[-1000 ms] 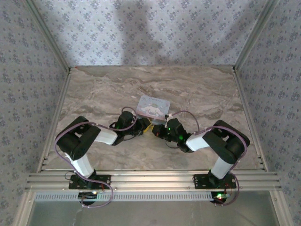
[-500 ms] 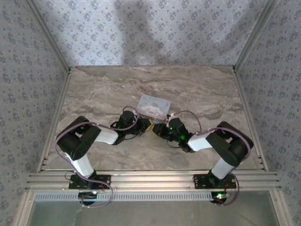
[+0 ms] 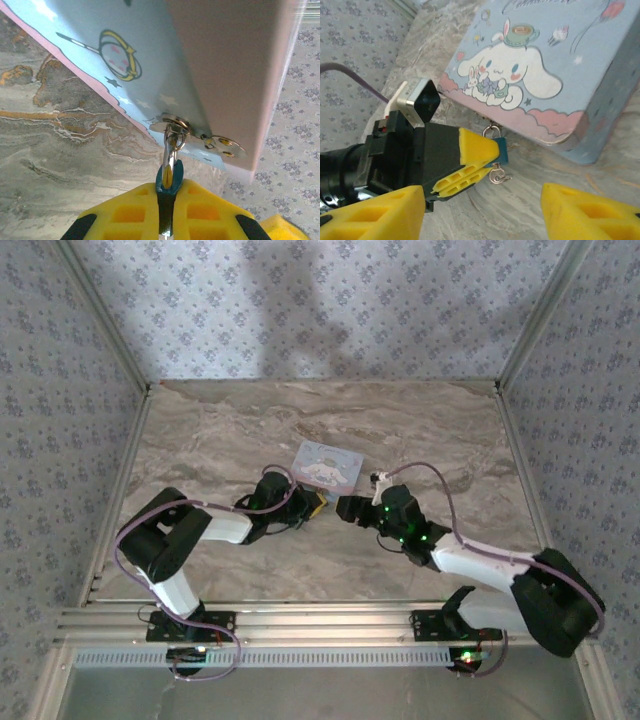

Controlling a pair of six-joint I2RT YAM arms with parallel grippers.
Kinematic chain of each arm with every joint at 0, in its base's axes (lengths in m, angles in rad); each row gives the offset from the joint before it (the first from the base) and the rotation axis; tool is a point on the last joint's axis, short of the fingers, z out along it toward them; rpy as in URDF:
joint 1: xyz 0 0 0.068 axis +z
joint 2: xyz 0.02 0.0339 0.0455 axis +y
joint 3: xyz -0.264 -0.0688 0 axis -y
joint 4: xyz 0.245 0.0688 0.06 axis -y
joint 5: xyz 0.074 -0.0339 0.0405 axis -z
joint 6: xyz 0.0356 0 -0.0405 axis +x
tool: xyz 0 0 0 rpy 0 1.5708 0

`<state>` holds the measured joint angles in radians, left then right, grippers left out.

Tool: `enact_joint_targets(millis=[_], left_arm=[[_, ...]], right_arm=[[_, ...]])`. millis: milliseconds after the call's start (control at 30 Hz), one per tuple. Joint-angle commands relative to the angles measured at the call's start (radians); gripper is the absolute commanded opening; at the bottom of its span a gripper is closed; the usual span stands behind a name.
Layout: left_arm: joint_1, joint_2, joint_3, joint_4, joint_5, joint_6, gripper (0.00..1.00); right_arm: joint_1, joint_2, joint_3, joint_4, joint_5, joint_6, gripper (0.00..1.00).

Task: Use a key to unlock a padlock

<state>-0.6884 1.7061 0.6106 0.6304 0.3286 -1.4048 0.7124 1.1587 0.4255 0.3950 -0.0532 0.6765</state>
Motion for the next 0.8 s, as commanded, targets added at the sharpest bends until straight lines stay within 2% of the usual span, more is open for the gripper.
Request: enact_joint_targets(millis=[0, 100, 133, 367, 533, 633, 767], left_arm=[[-0.007, -0.026, 0.023, -0.053, 0.009, -0.044, 0.00], [-0.007, -0.034, 0.031, -0.072, 0.009, -0.059, 0.00], [-0.007, -0.035, 0.032, -0.075, 0.009, -0.062, 0.00], [-0.007, -0.038, 0.038, -0.080, 0.021, -0.111, 0.00], [-0.007, -0.039, 0.039, -0.089, 0.030, -0.175, 0.00], [-0.007, -0.039, 0.037, -0.087, 0.028, -0.199, 0.00], [-0.007, -0.036, 0.040, -0.081, 0.041, -0.211, 0.00]], right_arm=[[-0.011, -0.094, 0.030, -0.126, 0.073, -0.278, 0.81], [-0.021, -0.157, 0.034, -0.128, 0.068, -0.469, 0.99], [-0.021, -0.167, 0.035, -0.127, 0.063, -0.533, 1.00], [0.019, -0.191, 0.014, -0.093, -0.013, -0.981, 1.00], [0.126, -0.152, -0.035, -0.035, 0.073, -1.258, 1.00], [0.176, -0.084, -0.048, 0.013, 0.150, -1.330, 1.00], [0.214, 0.019, -0.053, 0.088, 0.188, -1.348, 0.98]])
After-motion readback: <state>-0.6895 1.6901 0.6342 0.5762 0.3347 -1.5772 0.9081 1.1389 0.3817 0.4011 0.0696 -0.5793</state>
